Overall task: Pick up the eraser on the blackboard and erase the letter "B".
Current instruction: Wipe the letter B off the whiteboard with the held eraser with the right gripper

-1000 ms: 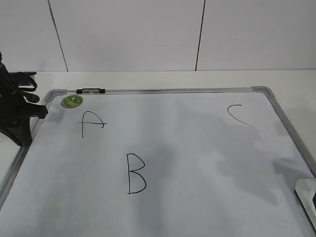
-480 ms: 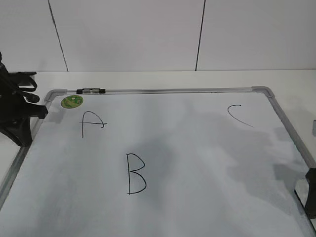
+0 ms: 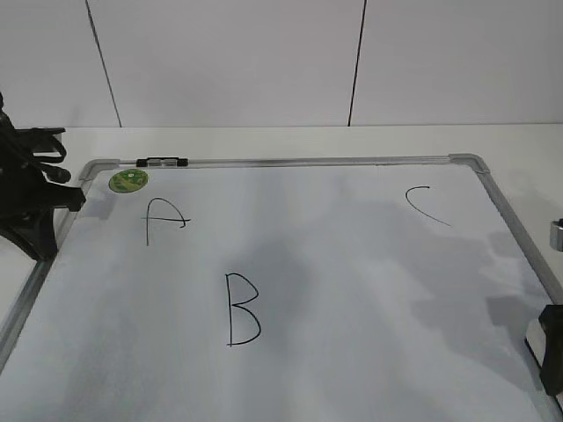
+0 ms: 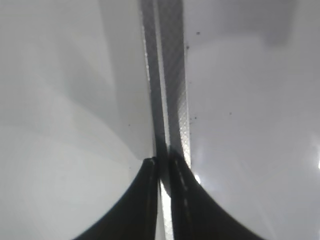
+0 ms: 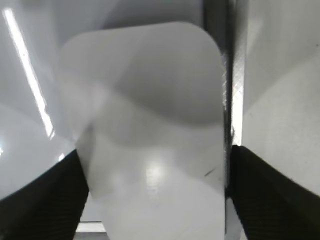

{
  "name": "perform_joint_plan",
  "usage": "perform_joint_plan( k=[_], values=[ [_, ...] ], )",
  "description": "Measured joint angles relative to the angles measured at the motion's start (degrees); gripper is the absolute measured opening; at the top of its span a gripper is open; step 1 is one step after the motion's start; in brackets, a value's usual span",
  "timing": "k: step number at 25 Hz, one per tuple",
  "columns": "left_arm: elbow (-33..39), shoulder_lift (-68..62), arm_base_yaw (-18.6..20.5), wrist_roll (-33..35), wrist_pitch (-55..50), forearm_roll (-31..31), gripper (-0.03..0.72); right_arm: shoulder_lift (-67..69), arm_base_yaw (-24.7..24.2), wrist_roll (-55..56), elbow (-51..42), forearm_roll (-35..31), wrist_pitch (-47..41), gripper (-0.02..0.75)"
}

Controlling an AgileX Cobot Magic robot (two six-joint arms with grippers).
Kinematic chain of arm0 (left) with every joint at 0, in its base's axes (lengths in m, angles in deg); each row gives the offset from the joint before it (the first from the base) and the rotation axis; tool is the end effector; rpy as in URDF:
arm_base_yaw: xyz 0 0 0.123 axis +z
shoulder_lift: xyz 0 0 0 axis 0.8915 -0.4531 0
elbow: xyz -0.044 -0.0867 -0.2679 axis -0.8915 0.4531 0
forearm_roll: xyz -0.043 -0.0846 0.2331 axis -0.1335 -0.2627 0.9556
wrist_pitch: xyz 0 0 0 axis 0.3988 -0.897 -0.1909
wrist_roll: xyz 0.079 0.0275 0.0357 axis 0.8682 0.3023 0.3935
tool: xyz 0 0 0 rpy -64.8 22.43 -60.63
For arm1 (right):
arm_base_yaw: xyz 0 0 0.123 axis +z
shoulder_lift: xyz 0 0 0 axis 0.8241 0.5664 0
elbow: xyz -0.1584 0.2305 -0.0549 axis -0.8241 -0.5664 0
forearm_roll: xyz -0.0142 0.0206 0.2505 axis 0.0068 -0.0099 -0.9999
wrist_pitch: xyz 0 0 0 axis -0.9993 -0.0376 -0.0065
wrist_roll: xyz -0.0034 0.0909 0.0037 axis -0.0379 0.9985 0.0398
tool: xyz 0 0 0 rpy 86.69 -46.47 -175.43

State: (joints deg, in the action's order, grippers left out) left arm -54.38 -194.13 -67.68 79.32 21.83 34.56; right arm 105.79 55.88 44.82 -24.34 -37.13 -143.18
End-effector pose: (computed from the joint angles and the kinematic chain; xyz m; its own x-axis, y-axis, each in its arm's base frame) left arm 0.3804 -0.0386 0.1519 -0.9982 0.0589 0.0061 0.0582 0.9946 -0.0856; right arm 0.2223 0.0078 0.1743 -0.9927 0.0698 0.0989 0.0761 0.9952 0.0614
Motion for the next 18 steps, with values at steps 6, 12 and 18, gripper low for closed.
perform_joint_plan(
  k=[6,12,18],
  values=[
    [0.0,0.0,0.0,0.0,0.0,0.0,0.024,0.1,0.0,-0.1,0.8,-0.2,-0.1,0.599],
    [0.0,0.0,0.0,0.0,0.0,0.0,0.024,0.5,0.0,-0.1,2.4,0.1,-0.7,0.545],
    [0.0,0.0,0.0,0.0,0.0,0.0,0.024,0.5,-0.1,-0.1,2.5,-1.3,-0.7,0.541]
  ],
)
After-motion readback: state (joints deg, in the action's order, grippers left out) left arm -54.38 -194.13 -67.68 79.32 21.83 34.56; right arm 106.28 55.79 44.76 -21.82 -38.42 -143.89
